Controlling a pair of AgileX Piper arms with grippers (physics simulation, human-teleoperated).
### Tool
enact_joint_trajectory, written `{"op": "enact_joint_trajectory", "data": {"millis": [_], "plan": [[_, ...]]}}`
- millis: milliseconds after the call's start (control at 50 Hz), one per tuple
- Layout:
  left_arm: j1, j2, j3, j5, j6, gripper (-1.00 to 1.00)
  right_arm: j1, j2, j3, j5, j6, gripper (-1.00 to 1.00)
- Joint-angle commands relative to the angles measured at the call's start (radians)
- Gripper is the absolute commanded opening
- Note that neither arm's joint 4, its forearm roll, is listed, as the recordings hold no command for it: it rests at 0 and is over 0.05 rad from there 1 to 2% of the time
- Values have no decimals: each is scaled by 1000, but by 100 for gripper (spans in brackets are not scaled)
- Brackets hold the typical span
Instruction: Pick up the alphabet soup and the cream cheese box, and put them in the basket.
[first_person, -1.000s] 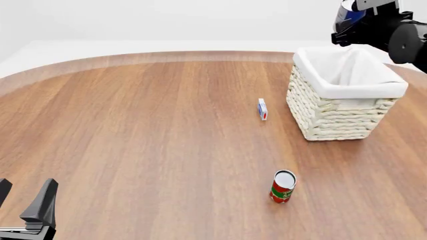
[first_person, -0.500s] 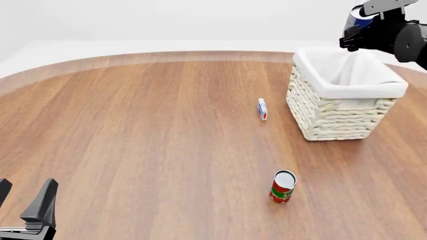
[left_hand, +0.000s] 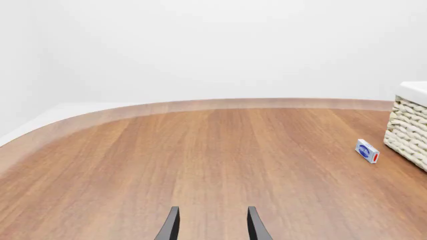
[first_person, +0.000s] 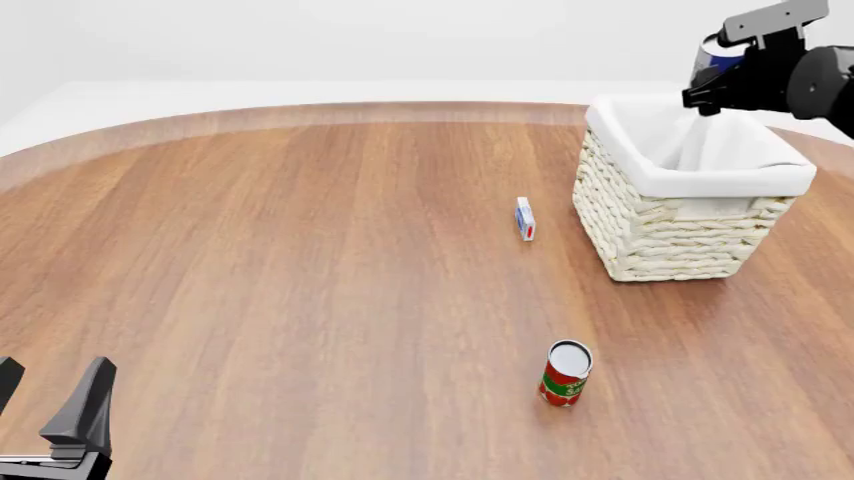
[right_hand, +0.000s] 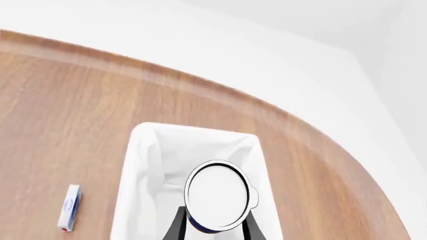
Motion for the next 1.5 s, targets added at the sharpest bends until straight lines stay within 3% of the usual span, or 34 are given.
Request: {"op": "enact_joint_trajectory", "data": {"millis": [20, 1500], "plan": [[0, 0, 0, 0, 0, 100, -5, 26, -43, 47, 3, -100], [0, 0, 0, 0, 0, 100, 4, 184, -193, 278, -92, -100]]}}
